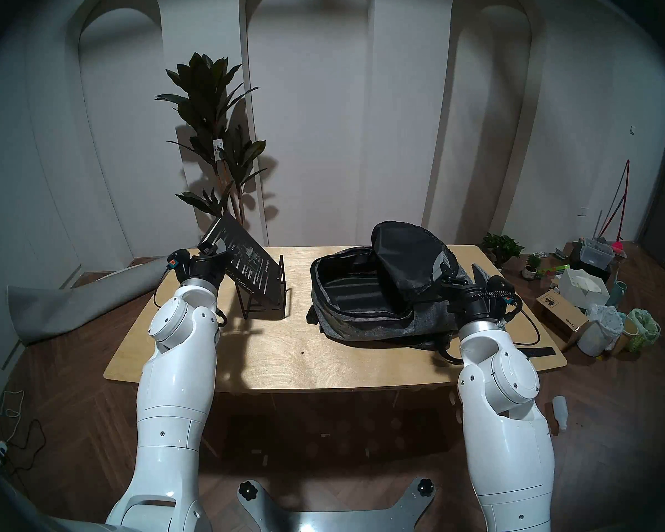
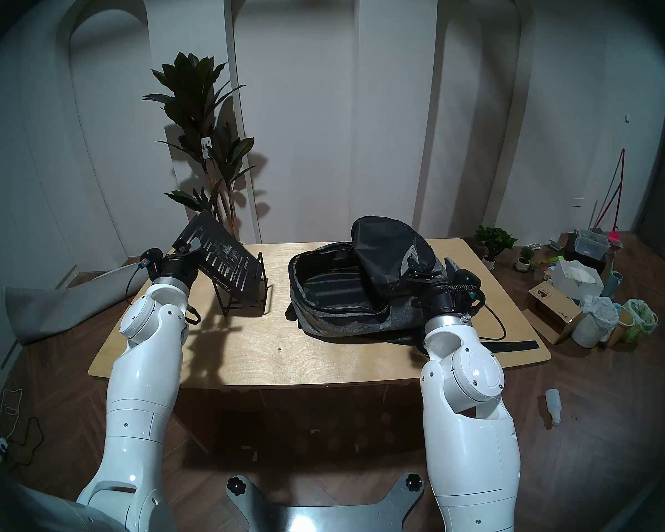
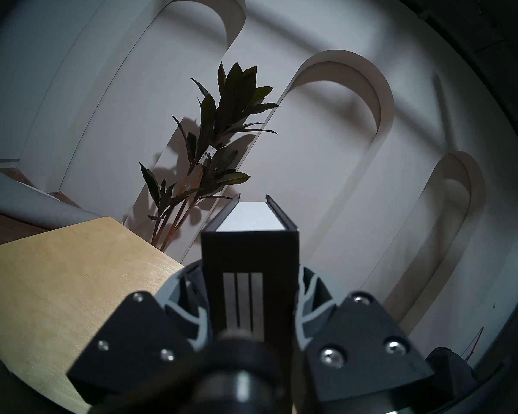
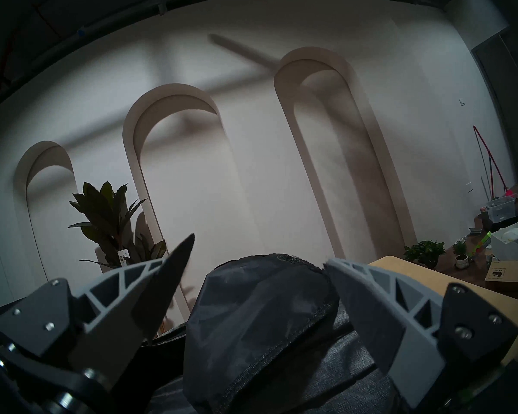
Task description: Put the book into the bag and close the bag
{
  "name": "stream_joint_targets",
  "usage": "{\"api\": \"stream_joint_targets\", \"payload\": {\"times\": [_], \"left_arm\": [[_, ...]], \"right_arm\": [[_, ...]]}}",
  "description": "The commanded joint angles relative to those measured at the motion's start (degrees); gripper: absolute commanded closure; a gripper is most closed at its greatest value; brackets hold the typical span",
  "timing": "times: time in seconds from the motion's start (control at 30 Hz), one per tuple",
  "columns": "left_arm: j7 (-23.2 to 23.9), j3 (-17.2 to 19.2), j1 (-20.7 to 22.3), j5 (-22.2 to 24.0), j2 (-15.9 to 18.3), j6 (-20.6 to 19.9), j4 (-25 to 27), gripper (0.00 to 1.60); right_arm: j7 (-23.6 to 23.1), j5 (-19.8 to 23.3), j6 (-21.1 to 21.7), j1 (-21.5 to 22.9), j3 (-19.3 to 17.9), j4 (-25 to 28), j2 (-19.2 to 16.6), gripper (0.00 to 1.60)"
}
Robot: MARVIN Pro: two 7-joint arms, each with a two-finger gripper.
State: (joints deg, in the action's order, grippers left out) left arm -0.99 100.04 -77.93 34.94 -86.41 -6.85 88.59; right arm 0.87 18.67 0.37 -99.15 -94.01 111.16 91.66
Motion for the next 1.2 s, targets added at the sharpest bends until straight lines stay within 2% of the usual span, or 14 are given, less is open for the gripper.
{"api": "stream_joint_targets", "payload": {"times": [0.0,0.27,0.57,0.73,0.83,1.03,1.07,1.17], "left_arm": [[1.1,-0.07,0.84,2.31,-1.74,0.22,5.02,1.6],[0.57,-1.5,0.61,4.64,-3.79,-1.74,9.81,1.6],[-1.65,-3.39,0.05,0.86,-2.61,-1.93,13.74,1.6],[-3.69,-4.29,0.14,-2.94,-1.83,-1.11,15.69,1.6],[-4.25,-4.33,0.22,-3.37,-1.85,-1.28,16.3,1.6],[-6.35,-5.4,1.15,-3.58,-2.92,-2.46,18.88,1.6],[-6.93,-5.96,1.78,-3.28,-3.42,-2.77,19.24,1.6],[-7.61,-6.57,2.69,-3.28,-3.87,-2.96,19.16,1.6]], "right_arm": [[-0.62,0.16,-1.19,1.12,-0.47,0.36,-0.46,0.0],[-1.21,0.18,-1.96,1.76,-1.35,-0.63,-0.92,0.0],[-2.44,1.11,-2.53,1.91,-1.58,-1.33,-1.13,0.0],[-3.16,1.76,-2.73,2.12,-1.7,-1.84,-1.48,0.0],[-3.34,1.93,-2.81,2.27,-1.8,-2.07,-1.63,0.0],[-3.23,3.13,-1.2,5.51,-3.59,-3.2,-2.88,0.0],[-3.31,2.74,-0.81,7.62,-4.72,-3.95,-4.4,0.0],[-3.67,2.46,0.35,8.95,-5.84,-4.03,-6.62,0.0]]}}
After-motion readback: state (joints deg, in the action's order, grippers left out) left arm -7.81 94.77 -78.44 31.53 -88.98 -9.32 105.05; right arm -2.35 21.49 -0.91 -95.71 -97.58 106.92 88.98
